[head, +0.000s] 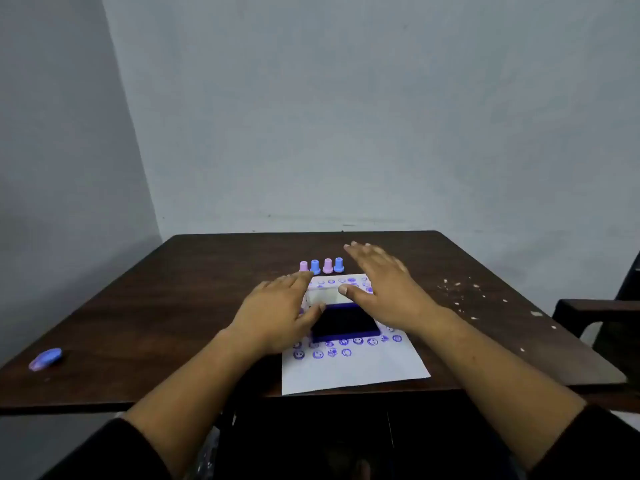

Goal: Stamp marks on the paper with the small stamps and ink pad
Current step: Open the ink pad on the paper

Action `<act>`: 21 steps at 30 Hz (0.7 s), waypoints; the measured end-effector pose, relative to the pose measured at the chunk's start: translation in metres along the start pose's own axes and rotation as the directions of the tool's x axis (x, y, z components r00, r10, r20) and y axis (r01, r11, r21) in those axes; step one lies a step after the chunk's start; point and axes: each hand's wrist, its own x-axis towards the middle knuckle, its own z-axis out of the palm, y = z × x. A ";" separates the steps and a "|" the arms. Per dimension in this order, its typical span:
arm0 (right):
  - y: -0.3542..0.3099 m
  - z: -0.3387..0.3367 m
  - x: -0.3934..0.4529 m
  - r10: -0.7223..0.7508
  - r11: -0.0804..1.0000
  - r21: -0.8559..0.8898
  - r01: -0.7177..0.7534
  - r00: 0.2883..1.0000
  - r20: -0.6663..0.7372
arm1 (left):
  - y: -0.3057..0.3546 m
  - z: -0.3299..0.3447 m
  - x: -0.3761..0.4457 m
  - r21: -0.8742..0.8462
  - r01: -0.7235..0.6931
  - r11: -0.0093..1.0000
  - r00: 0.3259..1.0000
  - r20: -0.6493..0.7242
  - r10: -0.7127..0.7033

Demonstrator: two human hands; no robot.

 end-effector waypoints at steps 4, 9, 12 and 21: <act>0.004 0.011 -0.014 0.099 0.988 0.117 -0.105 0.993 0.063 | 0.000 0.020 -0.018 -0.152 0.137 0.979 0.987 0.104 -0.122; 0.007 0.025 -0.020 0.243 0.951 0.182 -0.248 0.969 0.051 | 0.001 0.026 -0.023 -0.210 0.132 0.969 0.985 0.134 -0.105; 0.011 0.031 -0.019 0.315 0.916 0.232 -0.327 0.945 0.091 | -0.003 0.029 -0.022 -0.244 0.132 0.961 0.982 0.164 -0.093; 0.019 0.036 -0.019 0.397 0.835 0.355 -0.420 0.907 0.140 | -0.005 0.030 -0.021 -0.305 0.157 0.939 0.978 0.180 -0.105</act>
